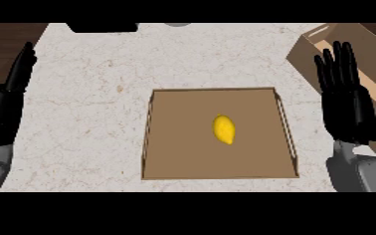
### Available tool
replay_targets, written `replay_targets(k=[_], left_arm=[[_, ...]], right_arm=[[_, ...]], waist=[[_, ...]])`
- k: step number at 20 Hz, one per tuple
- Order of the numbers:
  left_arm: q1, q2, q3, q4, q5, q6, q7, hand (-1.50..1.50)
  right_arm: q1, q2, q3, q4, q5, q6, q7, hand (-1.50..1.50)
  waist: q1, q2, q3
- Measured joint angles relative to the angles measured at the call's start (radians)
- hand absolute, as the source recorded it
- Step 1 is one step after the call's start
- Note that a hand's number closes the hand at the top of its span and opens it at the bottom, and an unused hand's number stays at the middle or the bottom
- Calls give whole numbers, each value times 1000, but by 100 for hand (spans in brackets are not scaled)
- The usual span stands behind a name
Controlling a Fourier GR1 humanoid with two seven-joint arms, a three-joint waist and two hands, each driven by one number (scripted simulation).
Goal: Pick the lemon from the tray and place it in the cardboard box
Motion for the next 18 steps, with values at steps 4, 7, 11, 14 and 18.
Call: replay_targets(k=[4,7,11,14,18], left_arm=[[15,-42,19,-5,100,-49,52,0],[37,-106,16,6,199,-79,116,0],[74,-159,31,9,319,-124,186,0],[96,-172,41,-1,360,-143,217,0],[121,-170,59,-32,390,-154,257,0]], right_arm=[[-44,-44,63,27,25,81,44,-150],[-84,-132,121,36,108,136,80,-150],[-60,-99,143,48,232,68,-79,-150],[-55,-87,183,42,297,81,-192,-150],[-53,-159,232,-26,379,135,-190,-150]], waist=[[16,12,-15],[26,17,-24],[17,18,-23],[12,17,-22],[4,14,-23]])
